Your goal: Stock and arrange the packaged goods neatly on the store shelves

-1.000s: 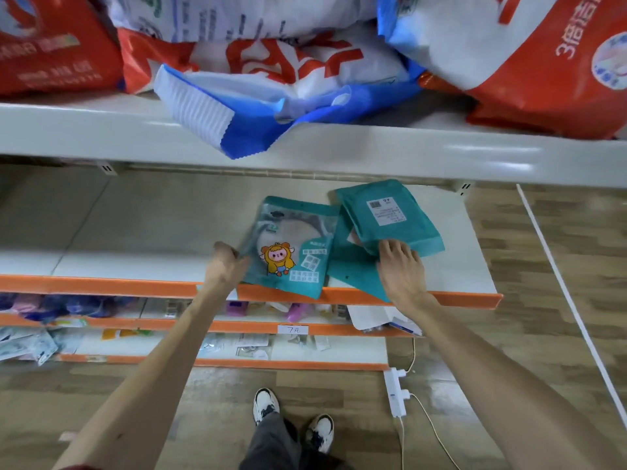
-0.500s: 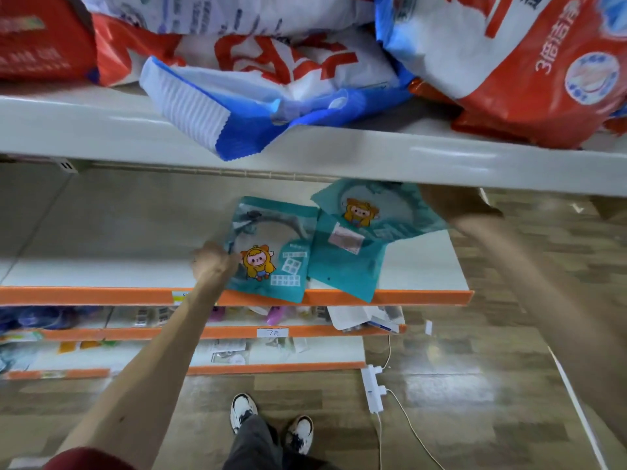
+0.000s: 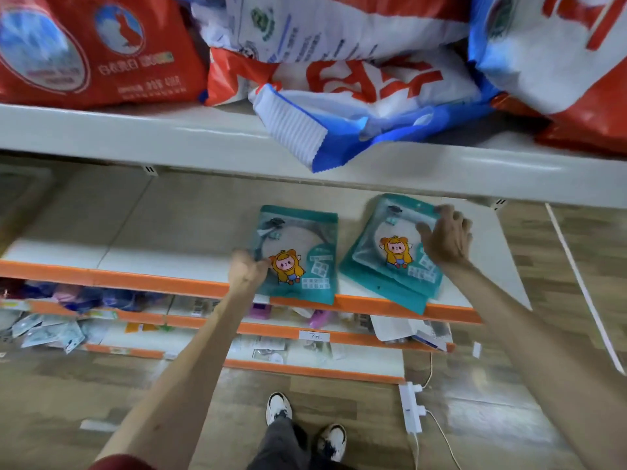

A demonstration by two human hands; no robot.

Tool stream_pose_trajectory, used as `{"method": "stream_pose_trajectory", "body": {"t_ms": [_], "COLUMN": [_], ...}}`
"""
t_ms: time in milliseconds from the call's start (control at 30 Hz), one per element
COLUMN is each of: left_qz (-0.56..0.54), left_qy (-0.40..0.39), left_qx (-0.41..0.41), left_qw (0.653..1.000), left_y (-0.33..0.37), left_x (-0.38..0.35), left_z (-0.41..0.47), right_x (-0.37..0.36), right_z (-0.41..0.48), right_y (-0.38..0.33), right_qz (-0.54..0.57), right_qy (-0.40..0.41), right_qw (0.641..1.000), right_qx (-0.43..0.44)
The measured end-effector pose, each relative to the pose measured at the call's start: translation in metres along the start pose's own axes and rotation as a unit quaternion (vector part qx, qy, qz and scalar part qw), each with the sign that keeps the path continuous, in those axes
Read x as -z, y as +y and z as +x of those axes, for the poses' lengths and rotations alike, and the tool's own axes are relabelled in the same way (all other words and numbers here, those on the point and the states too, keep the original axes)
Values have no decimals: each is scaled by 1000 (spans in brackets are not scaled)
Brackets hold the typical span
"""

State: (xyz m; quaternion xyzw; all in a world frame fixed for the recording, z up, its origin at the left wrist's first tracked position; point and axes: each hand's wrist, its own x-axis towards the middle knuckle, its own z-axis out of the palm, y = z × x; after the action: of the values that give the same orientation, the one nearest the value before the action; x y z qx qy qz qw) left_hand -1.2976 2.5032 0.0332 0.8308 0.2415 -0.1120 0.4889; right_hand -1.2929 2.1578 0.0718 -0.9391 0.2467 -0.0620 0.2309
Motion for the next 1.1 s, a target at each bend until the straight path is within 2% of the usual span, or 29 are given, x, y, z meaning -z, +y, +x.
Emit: {"method": "stream_pose_trajectory", "body": {"t_ms": [100,167,300,433,533,767,933,1000,1100], "left_qz": [-4,-4,15,1,-1,-15,-29,-35,-81], "left_qy": [-14,-29,-52,-60,-73,-141,-147,-138,-126], "left_qx": [13,27,43,40,28,46,48,48,41], "left_qw": [1000,999,998,997,997,989,988,989,988], "left_y": [6,12,22,27,29,33,41,45,45], "left_x": [-2,-4,-2,2,4,13,16,18,26], "left_z": [6,8,13,17,23,50,51,43,36], "right_x": [-10,-12,-21,-26,-19,-13,-15,-3,15], "right_z": [-30,-39,-36,-26,-22,-21,-31,-43,-55], "right_y": [34,41,37,40,39,20,24,13,1], "right_qz": [14,50,104,222,302,377,351,364,351], "right_qy": [-76,-113,-107,-88,-86,-107,-121,-111,-93], "right_qw": [988,975,964,921,892,848,866,863,879], "right_qx": [-135,-187,-222,-307,-324,-355,-333,-331,-309]}}
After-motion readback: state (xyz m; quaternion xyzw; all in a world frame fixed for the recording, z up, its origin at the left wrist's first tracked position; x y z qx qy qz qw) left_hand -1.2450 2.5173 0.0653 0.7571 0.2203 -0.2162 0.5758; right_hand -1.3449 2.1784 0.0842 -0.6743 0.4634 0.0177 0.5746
